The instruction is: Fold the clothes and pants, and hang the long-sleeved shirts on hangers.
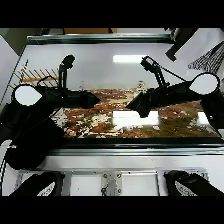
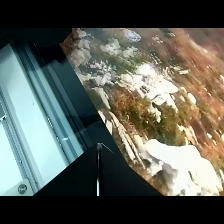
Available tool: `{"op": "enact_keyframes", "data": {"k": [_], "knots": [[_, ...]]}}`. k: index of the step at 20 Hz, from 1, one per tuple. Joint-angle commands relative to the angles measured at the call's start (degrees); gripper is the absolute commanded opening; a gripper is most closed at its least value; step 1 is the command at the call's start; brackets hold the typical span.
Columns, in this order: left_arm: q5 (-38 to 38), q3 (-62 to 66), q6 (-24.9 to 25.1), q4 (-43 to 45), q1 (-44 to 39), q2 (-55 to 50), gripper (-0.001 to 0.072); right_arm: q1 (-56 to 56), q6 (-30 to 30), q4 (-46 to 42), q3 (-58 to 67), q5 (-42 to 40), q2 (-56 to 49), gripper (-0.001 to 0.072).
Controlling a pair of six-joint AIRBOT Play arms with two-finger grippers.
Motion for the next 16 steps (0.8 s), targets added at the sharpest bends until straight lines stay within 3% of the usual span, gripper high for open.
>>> {"op": "enact_keyframes", "data": {"k": [1, 9, 14, 15, 16], "knots": [[0.0, 0.0, 0.0, 0.0, 0.0, 0.0, 0.0012, 0.0, 0.0, 0.0, 0.0, 0.0, 0.0, 0.0016], [0.3, 0.0, 0.0, 0.0, 0.0, 0.0, 0.0012, 0.1, 0.0, 0.0, 0.0, 0.0, 0.0, 0.0016], [7.4, 0.0, 0.0, 0.2, 0.0, 0.0, 0.0013, 0.1, 0.0, 0.0, 0.0, 0.0, 0.0, 0.0016], [7.7, 0.0, 0.0, 0.5, 0.5, 0.0, 0.0045, 0.0, 0.0, 0.0, 0.0, 0.0, 0.0, 0.0016], [7.0, 0.4, 0.0, 2.7, 1.6, 0.0, 0.0426, 0.1, 0.0, 0.0, 0.0, 0.0, 0.0, 0.0016]]}}
